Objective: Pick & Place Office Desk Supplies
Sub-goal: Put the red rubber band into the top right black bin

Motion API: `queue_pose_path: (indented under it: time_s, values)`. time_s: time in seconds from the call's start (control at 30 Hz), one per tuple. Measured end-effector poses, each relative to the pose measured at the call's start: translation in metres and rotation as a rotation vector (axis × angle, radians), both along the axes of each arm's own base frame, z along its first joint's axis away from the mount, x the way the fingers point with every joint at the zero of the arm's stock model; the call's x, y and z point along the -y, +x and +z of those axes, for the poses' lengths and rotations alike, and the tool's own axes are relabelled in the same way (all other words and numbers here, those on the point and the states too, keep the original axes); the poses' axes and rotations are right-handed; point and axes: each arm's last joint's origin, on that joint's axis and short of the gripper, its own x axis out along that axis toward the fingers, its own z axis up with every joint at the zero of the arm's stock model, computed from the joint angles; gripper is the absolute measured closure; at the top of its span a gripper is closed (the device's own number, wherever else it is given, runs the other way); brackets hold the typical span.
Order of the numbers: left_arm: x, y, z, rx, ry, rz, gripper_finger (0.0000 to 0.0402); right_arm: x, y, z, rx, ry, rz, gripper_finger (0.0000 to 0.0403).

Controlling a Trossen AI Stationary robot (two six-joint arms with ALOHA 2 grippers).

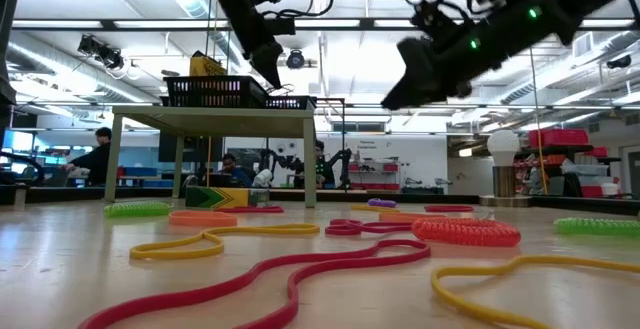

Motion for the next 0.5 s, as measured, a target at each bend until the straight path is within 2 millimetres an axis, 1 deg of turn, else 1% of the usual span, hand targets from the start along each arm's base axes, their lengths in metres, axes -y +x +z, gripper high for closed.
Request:
queue_pose_path:
  time_s: [0.07, 0.13, 0.23, 0.33, 0.43, 0.5]
  values:
    - [0.001, -0.003, 0.003, 0.006, 0.001, -0.014, 0.0394, 0.008, 0.0, 0.015, -0.015, -0.025, 0.017, 0.0379]
    - [0.004, -0.006, 0.009, 0.021, 0.008, -0.03, 0.0394, 0.016, -0.002, 0.029, -0.016, -0.045, 0.04, 0.0395]
    - [0.014, -0.014, 0.024, 0.057, 0.037, -0.05, 0.0394, 0.023, -0.009, 0.046, 0.011, -0.062, 0.094, 0.0389]
    - [0.029, -0.02, 0.038, 0.124, 0.026, -0.108, 0.0394, 0.024, -0.016, 0.06, 0.073, -0.037, 0.163, 0.0396]
    - [0.05, -0.018, 0.043, 0.154, 0.001, -0.176, 0.0394, 0.022, -0.018, 0.065, 0.115, 0.003, 0.225, 0.0397]
    - [0.064, -0.012, 0.044, 0.165, -0.022, -0.218, 0.0394, 0.02, -0.018, 0.066, 0.141, 0.034, 0.245, 0.0385]
